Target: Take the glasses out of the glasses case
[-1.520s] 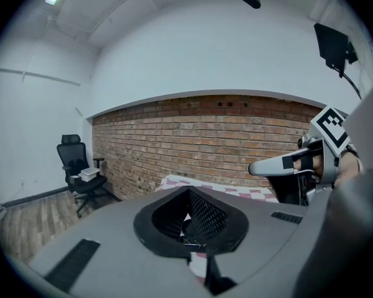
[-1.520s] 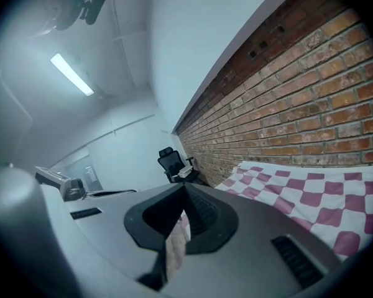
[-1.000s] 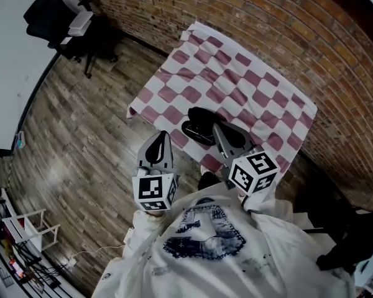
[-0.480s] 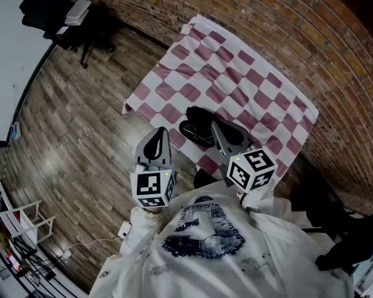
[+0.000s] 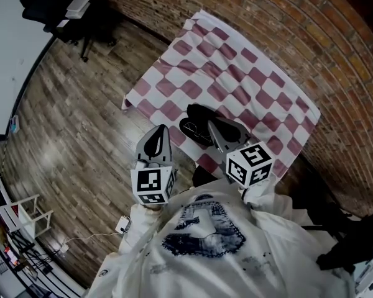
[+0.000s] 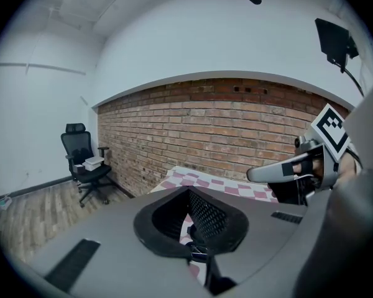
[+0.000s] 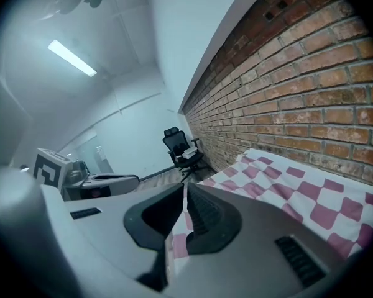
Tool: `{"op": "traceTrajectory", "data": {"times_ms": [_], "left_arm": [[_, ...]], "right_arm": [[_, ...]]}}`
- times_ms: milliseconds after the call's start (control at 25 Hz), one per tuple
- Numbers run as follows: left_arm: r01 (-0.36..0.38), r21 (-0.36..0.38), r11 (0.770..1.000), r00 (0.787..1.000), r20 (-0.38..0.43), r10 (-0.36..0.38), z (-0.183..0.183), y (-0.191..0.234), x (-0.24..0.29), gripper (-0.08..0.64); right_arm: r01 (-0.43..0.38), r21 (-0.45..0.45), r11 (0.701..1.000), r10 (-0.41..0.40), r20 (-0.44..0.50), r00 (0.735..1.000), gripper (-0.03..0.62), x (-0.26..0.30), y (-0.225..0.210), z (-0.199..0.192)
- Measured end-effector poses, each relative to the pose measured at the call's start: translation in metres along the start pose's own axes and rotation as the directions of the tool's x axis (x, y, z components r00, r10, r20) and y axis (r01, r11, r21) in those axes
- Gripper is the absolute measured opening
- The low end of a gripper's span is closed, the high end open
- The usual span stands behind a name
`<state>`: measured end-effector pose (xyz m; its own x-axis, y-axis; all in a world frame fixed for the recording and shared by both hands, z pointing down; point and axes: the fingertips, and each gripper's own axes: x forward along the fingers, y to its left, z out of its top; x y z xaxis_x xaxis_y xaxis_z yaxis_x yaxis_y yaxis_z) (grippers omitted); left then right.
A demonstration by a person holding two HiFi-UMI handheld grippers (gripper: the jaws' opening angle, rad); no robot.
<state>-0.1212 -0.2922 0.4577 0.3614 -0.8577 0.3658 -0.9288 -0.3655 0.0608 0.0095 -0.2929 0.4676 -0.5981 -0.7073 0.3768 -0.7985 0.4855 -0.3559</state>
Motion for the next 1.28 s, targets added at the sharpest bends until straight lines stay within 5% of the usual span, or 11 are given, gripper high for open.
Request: {"op": "traceTrajectory", "data": {"times_ms": [520, 800, 960, 1280], "left_arm": [[-0.027, -0.023, 0.999, 0.999, -0.032, 0.026, -0.017, 0.011, 0.002, 0.009], [-0.038, -0.032, 0.999, 0.998, -0.043, 0.037, -0.024, 0.015, 0.003, 0.009], [-0.043, -0.036, 0.998, 0.998, -0.047, 0.041, -0.026, 0.017, 0.001, 0.009], [-0.060, -0.041, 0.997, 0.997, -0.055, 0.058, -0.030, 0.022, -0.001, 0.009]], "right_arm": [[-0.017, -0.053, 0.998, 0.011, -0.111, 0.994, 0.021, 0.022, -0.011, -0.028], [-0.037, -0.071, 0.997, 0.023, -0.189, 0.982, 0.102, 0.036, -0.018, -0.054], [-0.073, -0.063, 0.995, 0.055, -0.249, 0.967, 0.202, 0.046, -0.020, -0.074], [-0.137, -0.145, 0.980, 0.077, -0.360, 0.930, 0.218, 0.064, -0.027, -0.105]]}}
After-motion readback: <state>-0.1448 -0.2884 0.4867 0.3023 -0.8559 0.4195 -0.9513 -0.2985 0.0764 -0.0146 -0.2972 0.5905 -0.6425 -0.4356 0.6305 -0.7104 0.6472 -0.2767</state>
